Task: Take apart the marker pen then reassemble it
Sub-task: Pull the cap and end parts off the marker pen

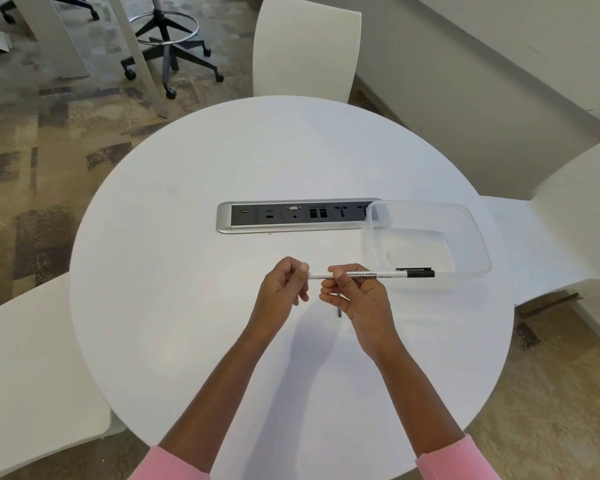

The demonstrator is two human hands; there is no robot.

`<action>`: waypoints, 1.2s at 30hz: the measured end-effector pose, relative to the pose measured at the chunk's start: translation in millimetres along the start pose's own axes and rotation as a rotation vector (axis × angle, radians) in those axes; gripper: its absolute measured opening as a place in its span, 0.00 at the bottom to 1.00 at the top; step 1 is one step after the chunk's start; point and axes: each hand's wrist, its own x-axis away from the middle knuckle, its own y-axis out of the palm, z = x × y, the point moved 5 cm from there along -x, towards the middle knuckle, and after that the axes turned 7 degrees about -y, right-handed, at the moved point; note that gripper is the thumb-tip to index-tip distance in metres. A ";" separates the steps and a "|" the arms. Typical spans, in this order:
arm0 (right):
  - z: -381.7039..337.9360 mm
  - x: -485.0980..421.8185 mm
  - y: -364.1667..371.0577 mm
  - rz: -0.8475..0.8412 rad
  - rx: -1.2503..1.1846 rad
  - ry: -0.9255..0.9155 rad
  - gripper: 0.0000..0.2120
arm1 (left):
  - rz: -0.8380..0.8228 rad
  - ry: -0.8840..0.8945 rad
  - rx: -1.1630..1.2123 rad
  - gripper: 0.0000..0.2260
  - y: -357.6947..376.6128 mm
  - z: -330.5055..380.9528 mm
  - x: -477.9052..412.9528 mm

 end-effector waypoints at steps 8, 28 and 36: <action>-1.5 1.0 0.0 0.011 0.034 -0.021 0.07 | 0.148 0.088 -0.177 0.15 0.8 2.5 4.6; 9.6 2.1 1.7 0.012 -0.164 0.121 0.05 | -0.024 -0.028 0.003 0.10 9.9 2.4 5.6; 5.7 3.4 4.0 -0.008 -0.148 0.119 0.04 | -0.004 0.071 0.038 0.11 3.6 4.1 8.8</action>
